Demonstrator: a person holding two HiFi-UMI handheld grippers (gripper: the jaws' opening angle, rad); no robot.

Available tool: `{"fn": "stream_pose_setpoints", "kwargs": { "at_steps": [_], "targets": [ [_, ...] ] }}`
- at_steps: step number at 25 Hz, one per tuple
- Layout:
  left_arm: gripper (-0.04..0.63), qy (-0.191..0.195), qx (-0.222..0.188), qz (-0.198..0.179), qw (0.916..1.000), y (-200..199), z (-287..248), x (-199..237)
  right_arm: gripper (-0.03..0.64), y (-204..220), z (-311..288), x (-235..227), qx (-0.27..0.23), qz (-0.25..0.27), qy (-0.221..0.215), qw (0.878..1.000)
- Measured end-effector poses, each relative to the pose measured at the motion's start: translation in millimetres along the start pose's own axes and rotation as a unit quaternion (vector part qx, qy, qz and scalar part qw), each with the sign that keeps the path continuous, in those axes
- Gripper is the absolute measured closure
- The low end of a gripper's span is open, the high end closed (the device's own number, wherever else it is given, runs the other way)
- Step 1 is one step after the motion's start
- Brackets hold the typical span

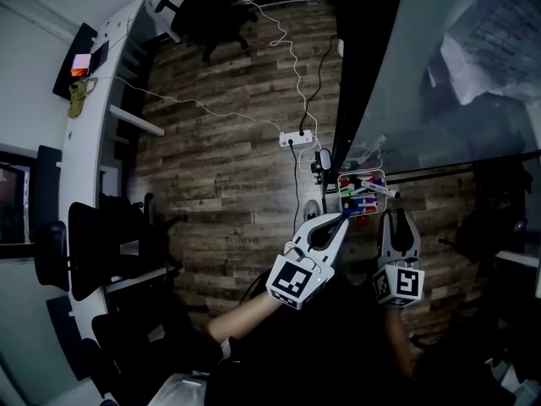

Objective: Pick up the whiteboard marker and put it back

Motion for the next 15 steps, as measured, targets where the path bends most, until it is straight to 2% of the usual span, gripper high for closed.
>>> {"fn": "stream_pose_setpoints", "kwargs": {
  "at_steps": [15],
  "targets": [
    [0.588,-0.004,0.011,0.002,0.9999,3.3,-10.4,7.5,0.445,5.4,-21.8,-16.4,0.015,-0.027,0.003,1.0]
  ]
}}
Point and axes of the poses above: the fingertips, and each gripper's own axes: z backward along the fingers, x to its left, y out of its underside, the point moved 9 cm from there along z, backward along the fingers, and after that the axes turned 15 degrees about -y, right-handed, at the moved point
